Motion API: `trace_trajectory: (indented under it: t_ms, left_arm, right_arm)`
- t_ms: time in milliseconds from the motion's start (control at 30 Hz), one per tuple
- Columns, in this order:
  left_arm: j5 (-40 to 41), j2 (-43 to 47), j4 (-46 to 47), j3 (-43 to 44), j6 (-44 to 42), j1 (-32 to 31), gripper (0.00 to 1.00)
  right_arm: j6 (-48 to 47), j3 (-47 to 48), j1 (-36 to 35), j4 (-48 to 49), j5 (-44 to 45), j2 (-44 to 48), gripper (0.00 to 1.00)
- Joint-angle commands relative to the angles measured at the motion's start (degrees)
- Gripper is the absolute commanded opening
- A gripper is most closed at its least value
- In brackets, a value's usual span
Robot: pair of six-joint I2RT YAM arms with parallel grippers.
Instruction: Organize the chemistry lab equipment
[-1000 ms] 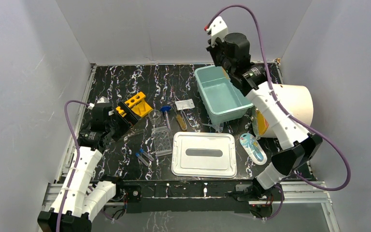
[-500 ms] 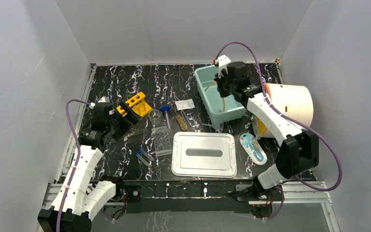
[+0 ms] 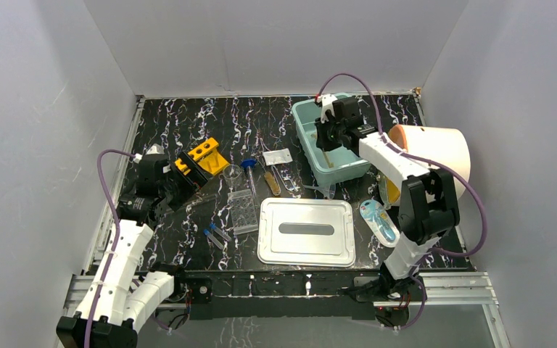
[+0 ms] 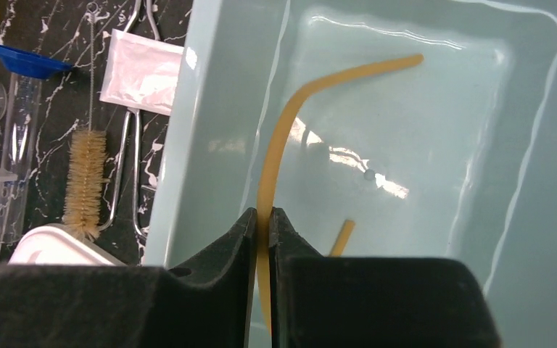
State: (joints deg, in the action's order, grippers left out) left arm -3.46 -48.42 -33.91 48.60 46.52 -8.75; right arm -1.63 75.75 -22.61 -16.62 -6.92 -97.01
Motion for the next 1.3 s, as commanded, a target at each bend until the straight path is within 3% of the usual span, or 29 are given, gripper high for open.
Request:
trace_trajectory:
  t_ms: [0, 200, 267, 667, 900, 1100, 1267]
  left_arm:
    - [-0.2, 1.2, -0.7, 0.2, -0.3, -0.2, 0.98]
    - [-0.3, 0.8, -0.8, 0.6, -1.0, -0.2, 0.98]
    - [-0.9, 0.7, -0.4, 0.5, -1.6, -0.2, 0.98]
    - [-1.1, -0.7, 1.4, 0.2, -2.5, -0.2, 0.98]
    - [-0.9, -0.2, 2.2, -0.7, -1.7, -0.2, 0.98]
    - [0.3, 1.8, 1.5, -0.8, -1.8, -0.2, 0.98]
    - [0.8, 3.0, -0.3, -0.4, -1.9, -0.2, 0.98]
  right_arm:
    - [2.3, 5.6, 0.5, 1.2, -0.4, -1.9, 0.20]
    - [5.9, 9.5, 0.6, -1.7, 0.2, -0.6, 0.47]
    - [6.7, 10.6, 0.6, -2.6, 0.9, 0.4, 0.51]
    - [9.5, 19.3, -0.8, -15.0, -2.5, 3.9, 0.55]
    - [12.4, 19.4, -12.2, -14.6, 3.8, 5.9, 0.57]
    - [20.6, 17.7, -22.1, -12.9, 10.5, 0.7, 0.57]
    - [28.6, 15.6, -25.2, -10.6, 11.3, -4.5, 0.57]
